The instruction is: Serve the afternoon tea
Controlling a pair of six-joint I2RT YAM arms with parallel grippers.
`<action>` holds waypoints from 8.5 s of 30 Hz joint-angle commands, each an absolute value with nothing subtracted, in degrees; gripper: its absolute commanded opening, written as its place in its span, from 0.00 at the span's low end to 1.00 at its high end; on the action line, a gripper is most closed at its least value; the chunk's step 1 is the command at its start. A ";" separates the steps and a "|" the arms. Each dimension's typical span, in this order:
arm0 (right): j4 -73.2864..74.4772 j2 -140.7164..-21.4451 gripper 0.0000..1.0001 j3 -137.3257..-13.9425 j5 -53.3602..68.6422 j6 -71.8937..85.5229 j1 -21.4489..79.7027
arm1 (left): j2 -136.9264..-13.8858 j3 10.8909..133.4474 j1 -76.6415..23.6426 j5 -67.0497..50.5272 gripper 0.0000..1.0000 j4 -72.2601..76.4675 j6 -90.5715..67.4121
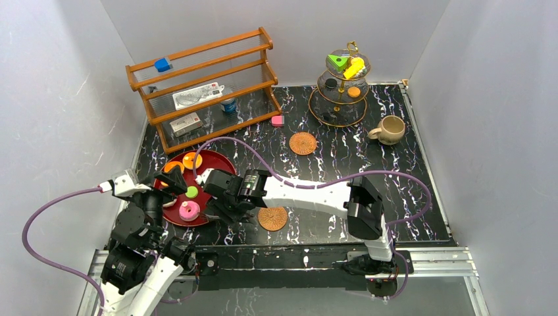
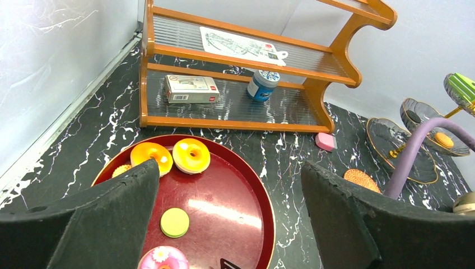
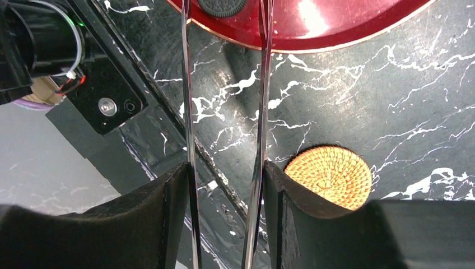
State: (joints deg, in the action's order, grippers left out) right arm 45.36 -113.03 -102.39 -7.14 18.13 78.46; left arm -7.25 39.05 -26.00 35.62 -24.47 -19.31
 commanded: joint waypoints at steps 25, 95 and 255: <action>48.41 -114.74 0.48 -108.62 -15.65 18.05 78.05 | -6.77 39.31 -26.19 37.17 0.94 -23.66 -19.60; 34.60 -95.40 0.48 -99.28 -10.57 12.88 19.53 | -10.63 39.24 -26.19 32.43 0.95 -22.96 -18.90; 10.97 -97.22 0.32 -85.24 -6.17 36.60 54.56 | -8.62 39.20 -26.19 32.80 0.95 -22.79 -18.90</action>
